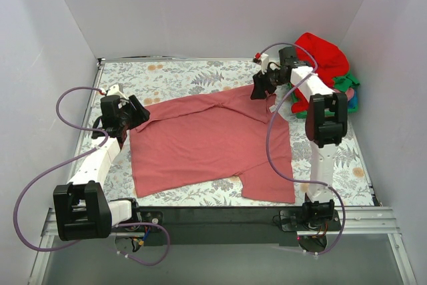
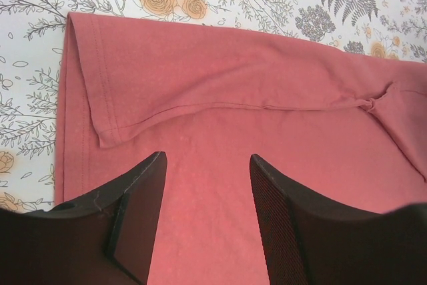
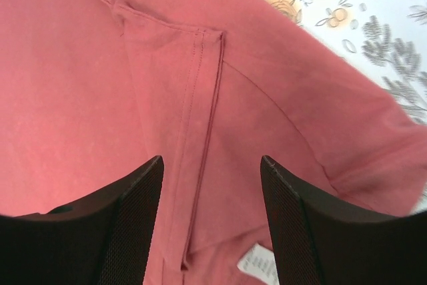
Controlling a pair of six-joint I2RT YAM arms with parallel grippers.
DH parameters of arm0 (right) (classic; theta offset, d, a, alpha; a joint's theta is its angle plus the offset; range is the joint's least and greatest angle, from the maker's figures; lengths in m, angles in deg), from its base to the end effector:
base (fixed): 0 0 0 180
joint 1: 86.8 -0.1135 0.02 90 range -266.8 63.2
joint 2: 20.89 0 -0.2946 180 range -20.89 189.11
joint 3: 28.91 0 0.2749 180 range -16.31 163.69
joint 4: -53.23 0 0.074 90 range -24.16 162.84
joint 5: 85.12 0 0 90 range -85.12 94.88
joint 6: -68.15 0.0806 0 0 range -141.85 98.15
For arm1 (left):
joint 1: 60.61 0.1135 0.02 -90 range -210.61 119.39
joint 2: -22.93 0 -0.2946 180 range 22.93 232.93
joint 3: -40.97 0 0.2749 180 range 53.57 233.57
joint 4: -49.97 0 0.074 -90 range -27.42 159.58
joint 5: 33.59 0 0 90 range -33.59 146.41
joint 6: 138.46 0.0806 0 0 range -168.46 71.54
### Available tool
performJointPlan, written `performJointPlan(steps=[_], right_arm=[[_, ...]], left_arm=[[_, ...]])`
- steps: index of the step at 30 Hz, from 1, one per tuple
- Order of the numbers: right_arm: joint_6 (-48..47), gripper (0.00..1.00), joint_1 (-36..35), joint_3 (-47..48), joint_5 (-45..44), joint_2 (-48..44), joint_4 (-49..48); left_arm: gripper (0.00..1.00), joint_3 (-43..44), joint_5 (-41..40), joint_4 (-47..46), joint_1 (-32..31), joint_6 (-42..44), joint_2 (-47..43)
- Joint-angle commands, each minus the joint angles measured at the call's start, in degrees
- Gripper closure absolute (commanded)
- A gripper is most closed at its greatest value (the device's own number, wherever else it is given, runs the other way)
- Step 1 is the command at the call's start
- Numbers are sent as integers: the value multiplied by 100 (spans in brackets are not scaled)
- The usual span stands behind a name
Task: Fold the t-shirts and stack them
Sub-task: Fold the tshirt
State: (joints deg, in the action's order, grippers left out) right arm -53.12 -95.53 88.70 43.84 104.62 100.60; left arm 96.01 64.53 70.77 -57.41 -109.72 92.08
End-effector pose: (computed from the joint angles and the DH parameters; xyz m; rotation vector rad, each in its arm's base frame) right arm 0.5273 0.1322 0.2032 -1.0454 2.1140 0.6699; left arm 0.3080 0.0058 0.2338 -1.1376 1.9616 -0.7142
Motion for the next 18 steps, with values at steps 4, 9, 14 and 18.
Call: performJointPlan(steps=[4,9,14,18], right_arm=[[612,34,-348,880,103,623,672],[753,35,-559,1021,-187,948,646],[806,36,-647,1135,-380,1115,646],[824,36,-647,1162,-451,1151,646]], left_arm=[[48,-51,-3,-10,-39,96,-59],[48,-51,23,-27,-39,79,-41],[48,-69,49,-28,-56,78,-41],[48,-69,32,-27,-57,70,-33]])
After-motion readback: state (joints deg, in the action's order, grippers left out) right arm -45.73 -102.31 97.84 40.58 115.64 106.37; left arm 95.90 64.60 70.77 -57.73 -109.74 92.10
